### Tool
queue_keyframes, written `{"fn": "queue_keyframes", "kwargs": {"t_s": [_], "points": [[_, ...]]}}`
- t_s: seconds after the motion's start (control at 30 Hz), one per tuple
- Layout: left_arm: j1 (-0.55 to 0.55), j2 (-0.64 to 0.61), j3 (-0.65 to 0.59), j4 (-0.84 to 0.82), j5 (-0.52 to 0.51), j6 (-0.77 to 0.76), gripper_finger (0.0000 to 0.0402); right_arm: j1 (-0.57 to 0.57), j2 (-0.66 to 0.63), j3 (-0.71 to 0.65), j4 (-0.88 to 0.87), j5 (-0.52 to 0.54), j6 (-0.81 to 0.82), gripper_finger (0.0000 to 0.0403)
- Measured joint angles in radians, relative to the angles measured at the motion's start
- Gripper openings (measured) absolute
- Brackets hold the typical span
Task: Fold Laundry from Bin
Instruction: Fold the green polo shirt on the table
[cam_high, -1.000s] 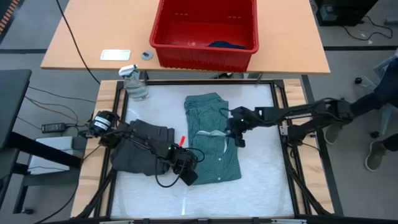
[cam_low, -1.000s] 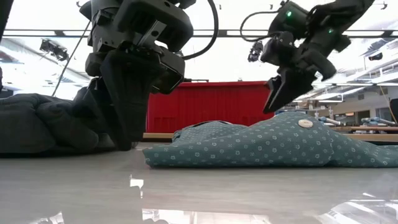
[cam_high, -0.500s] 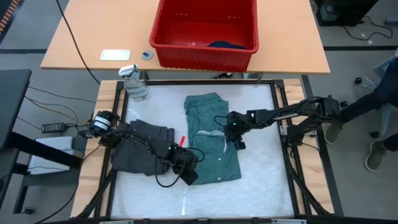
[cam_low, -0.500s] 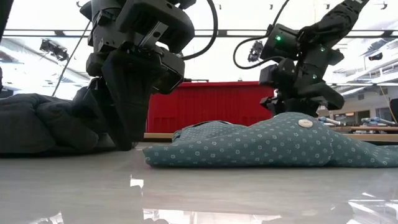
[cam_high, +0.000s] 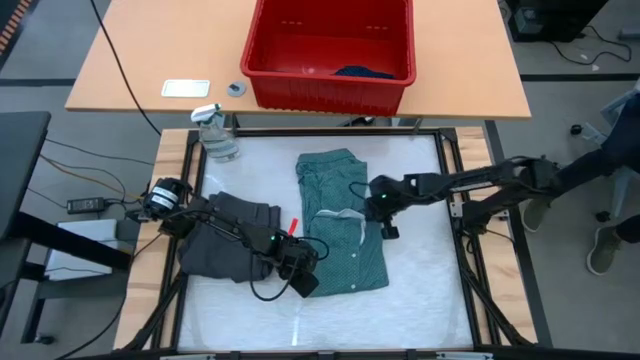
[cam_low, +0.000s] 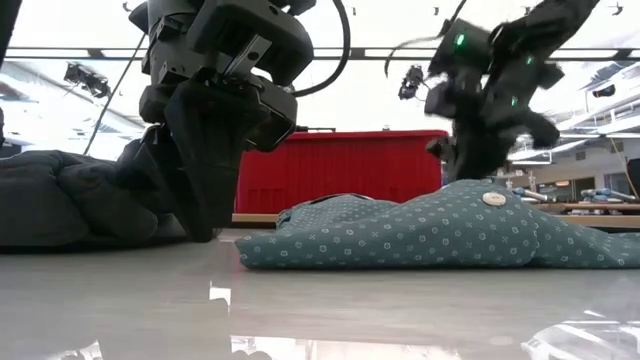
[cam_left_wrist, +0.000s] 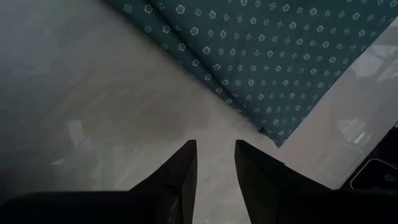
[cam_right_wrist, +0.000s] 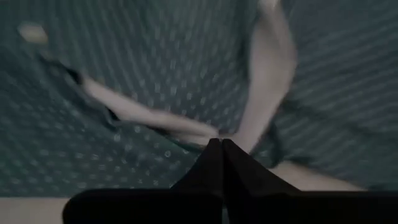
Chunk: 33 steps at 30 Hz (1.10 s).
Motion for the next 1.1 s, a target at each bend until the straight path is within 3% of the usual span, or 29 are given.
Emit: {"fn": "queue_keyframes", "kwargs": {"t_s": [0.1, 0.23, 0.57, 0.87, 1.0, 1.1], "points": [[-0.004, 0.000, 0.000, 0.000, 0.000, 0.000, 0.0114, -0.001, -0.106, 0.000, 0.008, -0.050, -0.021, 0.0003], [-0.004, 0.000, 0.000, -0.001, 0.001, -0.004, 0.0114, 0.000, -0.196, 0.000, 0.042, -0.246, -0.122, 0.0002], [-0.001, 0.000, 0.000, -0.005, 0.044, 0.000, 0.0114, 0.000, -0.193, 0.000, 0.181, -0.392, -0.089, 0.0001], [-0.009, 0.000, 0.000, -0.010, 0.050, -0.008, 0.0114, -0.004, -0.363, 0.000, 0.112, -0.321, -0.086, 0.0000], [0.001, 0.000, 0.000, -0.012, 0.051, -0.008, 0.0114, -0.015, -0.372, -0.009, 0.058, -0.303, -0.117, 0.0000], [0.009, 0.000, 0.000, -0.015, 0.053, -0.008, 0.0114, -0.028, -0.321, -0.070, 0.135, -0.133, -0.122, 0.0000]]}}
